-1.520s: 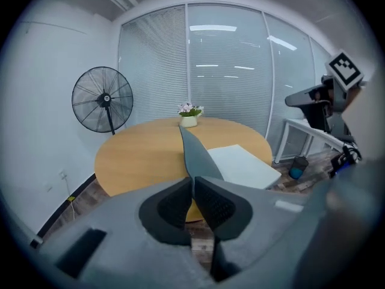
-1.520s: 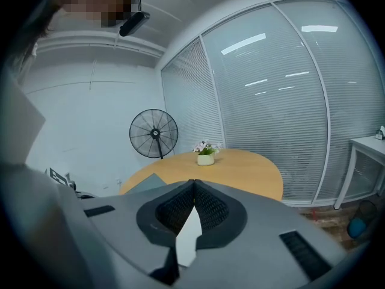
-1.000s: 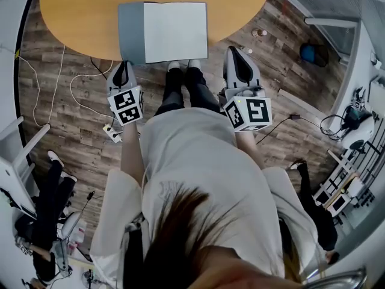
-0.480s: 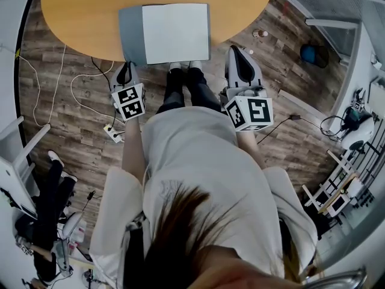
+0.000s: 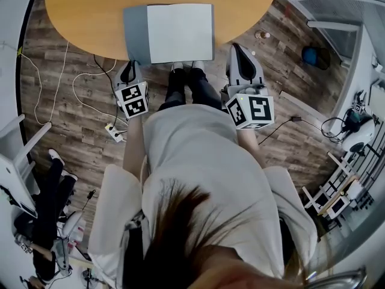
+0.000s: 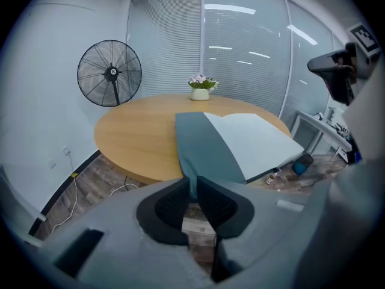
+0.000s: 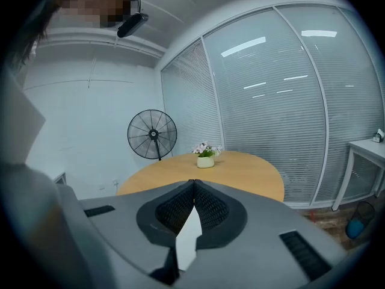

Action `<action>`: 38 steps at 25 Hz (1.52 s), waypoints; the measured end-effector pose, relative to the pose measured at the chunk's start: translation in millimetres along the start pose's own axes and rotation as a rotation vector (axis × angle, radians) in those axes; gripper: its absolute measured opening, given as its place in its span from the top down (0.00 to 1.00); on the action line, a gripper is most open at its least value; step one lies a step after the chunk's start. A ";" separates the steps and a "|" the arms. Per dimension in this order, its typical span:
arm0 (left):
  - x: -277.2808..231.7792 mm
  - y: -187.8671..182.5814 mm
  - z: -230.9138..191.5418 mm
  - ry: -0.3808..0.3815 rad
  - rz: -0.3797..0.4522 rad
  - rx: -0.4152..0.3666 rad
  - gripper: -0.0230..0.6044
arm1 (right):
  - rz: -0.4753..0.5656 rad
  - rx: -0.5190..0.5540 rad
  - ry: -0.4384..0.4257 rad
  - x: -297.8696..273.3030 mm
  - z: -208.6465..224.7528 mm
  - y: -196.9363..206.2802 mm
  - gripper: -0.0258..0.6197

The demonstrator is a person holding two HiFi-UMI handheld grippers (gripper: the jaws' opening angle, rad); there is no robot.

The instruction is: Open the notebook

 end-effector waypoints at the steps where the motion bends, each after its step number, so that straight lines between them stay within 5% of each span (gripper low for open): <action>1: 0.1 0.0 -0.1 0.001 -0.001 0.001 0.88 | 0.001 0.001 -0.001 0.2 -0.3 -0.4 0.96; 7: -0.1 0.8 -4.9 -0.028 0.019 0.011 0.82 | 0.009 0.012 -0.010 -0.2 3.4 -3.5 0.96; 13: 1.7 0.2 -18.2 -0.024 0.026 0.131 0.65 | 0.015 0.016 -0.014 -1.3 15.2 -8.3 0.96; 17: 1.7 0.0 -19.0 -0.039 0.015 0.129 0.65 | 0.015 0.021 -0.018 -3.0 18.8 -10.6 0.96; 25: 8.1 -11.6 -17.6 -0.061 0.032 0.086 0.70 | 0.020 0.016 -0.030 -4.4 24.9 -13.5 0.96; 38: 16.6 -56.7 8.1 -0.020 0.134 0.007 0.93 | 0.044 0.005 -0.057 -3.1 28.2 -16.5 0.96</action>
Point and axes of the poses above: the fingertips, and each gripper's own axes: x backward along the fingers, z to its right, y out of its underside, the point moved 5 cm from there along x, backward along the fingers, and after that the axes turned 8 degrees about x, right-handed, at the moved point
